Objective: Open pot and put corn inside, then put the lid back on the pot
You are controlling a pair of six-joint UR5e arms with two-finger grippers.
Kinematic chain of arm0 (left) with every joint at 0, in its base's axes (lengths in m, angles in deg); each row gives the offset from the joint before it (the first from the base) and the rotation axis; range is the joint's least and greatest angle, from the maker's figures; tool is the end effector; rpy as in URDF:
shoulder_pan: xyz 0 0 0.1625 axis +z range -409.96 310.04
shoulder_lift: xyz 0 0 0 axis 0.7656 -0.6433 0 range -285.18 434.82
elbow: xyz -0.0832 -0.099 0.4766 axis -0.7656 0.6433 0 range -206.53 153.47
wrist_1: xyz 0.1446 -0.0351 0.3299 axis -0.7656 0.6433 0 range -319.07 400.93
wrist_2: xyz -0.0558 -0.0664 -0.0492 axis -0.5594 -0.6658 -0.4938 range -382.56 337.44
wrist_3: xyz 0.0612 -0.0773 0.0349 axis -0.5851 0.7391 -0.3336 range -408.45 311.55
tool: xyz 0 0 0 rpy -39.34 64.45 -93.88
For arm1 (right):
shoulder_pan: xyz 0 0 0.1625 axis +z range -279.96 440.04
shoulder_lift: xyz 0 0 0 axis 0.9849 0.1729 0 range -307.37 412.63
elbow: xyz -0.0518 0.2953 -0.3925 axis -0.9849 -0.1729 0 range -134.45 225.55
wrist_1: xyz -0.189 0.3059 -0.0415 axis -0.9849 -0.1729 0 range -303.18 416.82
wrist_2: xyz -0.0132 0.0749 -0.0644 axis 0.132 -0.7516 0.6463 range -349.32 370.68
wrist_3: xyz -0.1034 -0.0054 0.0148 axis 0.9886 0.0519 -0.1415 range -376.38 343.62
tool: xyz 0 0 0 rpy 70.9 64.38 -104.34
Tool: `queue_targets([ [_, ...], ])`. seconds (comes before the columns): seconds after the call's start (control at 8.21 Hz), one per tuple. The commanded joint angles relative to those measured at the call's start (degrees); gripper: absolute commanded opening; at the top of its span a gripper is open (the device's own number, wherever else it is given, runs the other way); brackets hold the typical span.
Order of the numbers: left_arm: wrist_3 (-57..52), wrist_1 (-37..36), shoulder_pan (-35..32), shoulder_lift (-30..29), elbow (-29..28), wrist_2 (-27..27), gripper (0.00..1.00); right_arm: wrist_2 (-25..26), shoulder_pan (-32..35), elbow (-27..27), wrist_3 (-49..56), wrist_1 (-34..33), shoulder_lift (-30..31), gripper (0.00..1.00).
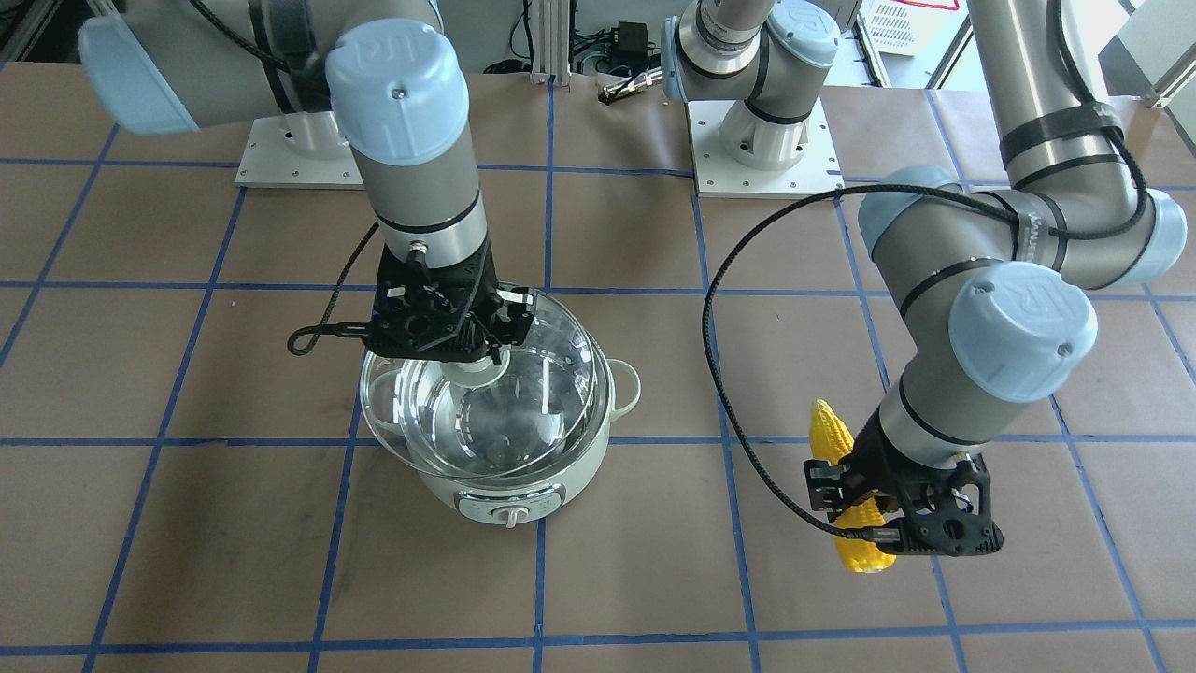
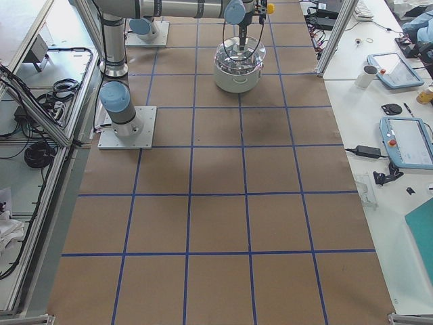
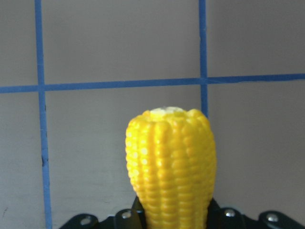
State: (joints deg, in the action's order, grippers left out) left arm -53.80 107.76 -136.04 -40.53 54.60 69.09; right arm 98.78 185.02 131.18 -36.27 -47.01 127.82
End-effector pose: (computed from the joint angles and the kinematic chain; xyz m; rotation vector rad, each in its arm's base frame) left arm -0.0858 -0.6527 0.4212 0.0362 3.0982 -0.1770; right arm 0.2776 -0.5084 0.4806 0.1309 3.0885 -0.0720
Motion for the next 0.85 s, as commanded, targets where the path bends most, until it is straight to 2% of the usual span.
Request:
queue_targets([
  [0.0, 9.8, 2.3, -9.1, 4.6, 0.0, -0.1, 0.00, -3.1, -14.1, -0.2, 17.4, 9.4, 7.2, 0.37],
  [0.24, 16.2, 2.2, -16.3, 5.2, 0.2, -0.3, 0.00, -1.7, -20.8, -0.1, 28.5, 11.6, 8.3, 0.38],
  [0.49, 19.5, 2.3, -21.6, 4.3, 0.3, -1.2, 0.00, -1.7, -20.8, 0.1, 28.8, 12.2, 8.4, 0.37],
  [0.73, 21.8, 2.5, -24.8, 3.7, 1.2, -4.9, 0.00, -0.8, -20.8, 0.2, 28.9, 12.2, 8.4, 0.36],
])
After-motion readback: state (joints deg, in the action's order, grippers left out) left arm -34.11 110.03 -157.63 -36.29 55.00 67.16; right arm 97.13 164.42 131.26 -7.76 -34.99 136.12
